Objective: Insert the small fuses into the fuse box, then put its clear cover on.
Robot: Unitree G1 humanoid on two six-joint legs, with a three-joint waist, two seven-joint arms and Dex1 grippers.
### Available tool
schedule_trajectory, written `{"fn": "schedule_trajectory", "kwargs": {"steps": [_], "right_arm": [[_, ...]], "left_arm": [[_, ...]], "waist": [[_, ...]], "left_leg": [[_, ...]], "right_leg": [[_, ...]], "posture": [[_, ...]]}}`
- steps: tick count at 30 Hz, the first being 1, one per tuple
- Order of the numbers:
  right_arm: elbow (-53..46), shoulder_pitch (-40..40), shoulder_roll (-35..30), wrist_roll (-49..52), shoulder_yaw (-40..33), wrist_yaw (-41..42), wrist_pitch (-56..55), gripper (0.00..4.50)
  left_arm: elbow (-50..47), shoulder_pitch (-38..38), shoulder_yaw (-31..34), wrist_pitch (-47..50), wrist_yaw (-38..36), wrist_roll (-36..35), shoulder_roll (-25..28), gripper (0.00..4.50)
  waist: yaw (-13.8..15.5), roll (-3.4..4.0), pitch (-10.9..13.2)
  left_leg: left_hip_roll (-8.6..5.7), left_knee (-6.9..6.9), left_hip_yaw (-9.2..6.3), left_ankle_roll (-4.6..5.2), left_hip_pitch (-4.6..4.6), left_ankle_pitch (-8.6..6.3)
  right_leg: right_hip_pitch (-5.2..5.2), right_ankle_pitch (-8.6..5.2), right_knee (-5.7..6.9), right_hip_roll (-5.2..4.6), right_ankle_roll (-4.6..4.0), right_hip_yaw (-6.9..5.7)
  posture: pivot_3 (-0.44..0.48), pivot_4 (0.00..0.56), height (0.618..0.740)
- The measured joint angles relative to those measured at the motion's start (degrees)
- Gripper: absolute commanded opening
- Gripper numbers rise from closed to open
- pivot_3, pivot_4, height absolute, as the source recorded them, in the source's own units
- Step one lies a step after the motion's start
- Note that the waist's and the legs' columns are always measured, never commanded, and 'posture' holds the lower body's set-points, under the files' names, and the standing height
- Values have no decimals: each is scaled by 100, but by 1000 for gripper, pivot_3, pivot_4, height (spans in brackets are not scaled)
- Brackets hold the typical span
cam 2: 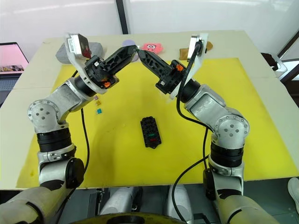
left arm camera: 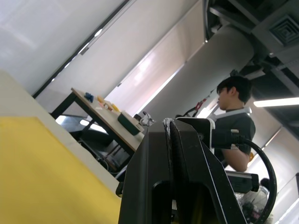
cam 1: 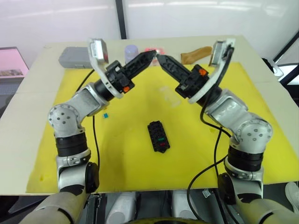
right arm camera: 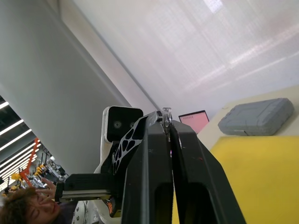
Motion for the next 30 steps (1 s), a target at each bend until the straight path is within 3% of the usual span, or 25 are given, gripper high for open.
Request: {"fn": "schedule_trajectory", "kwargs": {"steps": [6,7,8,11,15,18,21,23,26,30], "right_arm": [[-8,20,-17,36,11,-49,0,36],[-11,20,-23,66,15,-56,4,0],[-27,19,-28,113,20,-73,5,0],[-22,2,-39,309,11,-189,4,0],[-15,-115,-230,932,-49,-458,3,0],[-33,-139,-754,1309,-100,-522,109,0],[-177,-137,-2136,852,89,133,727,0],[-287,-171,-2802,492,258,752,1055,0],[-484,-340,-3282,-139,661,1746,1208,0],[-816,-504,-4110,-1889,1842,3354,831,0]], "left_arm": [[12,31,-64,-50,1,-38,40,0],[27,31,-72,-35,0,-84,79,667],[53,31,-83,21,-2,-163,137,953],[135,58,-115,306,-151,-486,454,2414],[139,156,-120,786,-674,-620,1476,4461],[89,297,-107,1186,-1129,-665,2328,4461],[-565,1196,-261,1091,-1912,25,3022,4461],[-956,1736,-497,810,-2382,605,3196,4461],[-1485,2093,-999,-53,-3129,1659,3401,4461],[-1767,2228,-1818,-1361,-3726,3204,3515,4461]], "waist": [[0,0,0],[-2,0,0],[-4,0,0],[-21,0,0],[-119,2,1],[-145,6,1],[-137,19,5],[-120,18,5],[-99,16,6],[-3,16,6]], "left_leg": [[0,0,0,0,0,0],[0,0,0,0,0,0],[0,0,0,0,0,0],[0,-2,0,0,0,0],[2,-10,-2,0,0,0],[1,-14,-2,0,0,0],[-4,-17,0,1,0,-1],[0,-14,0,1,0,0],[7,-12,8,-1,0,1],[6,-14,18,3,-2,-2]], "right_leg": [[0,0,0,0,0,0],[0,0,0,0,0,0],[0,0,0,0,0,0],[-1,0,1,1,0,1],[-9,0,1,2,0,1],[-10,0,1,2,0,1],[-14,0,-6,1,0,3],[-9,0,-10,3,0,2],[0,0,-28,4,0,0],[2,0,-44,1,1,1]], "posture": [[0,150,740],[0,150,740],[0,150,740],[0,150,740],[0,150,740],[0,150,740],[0,150,740],[0,150,740],[0,150,740],[0,150,740]]}}
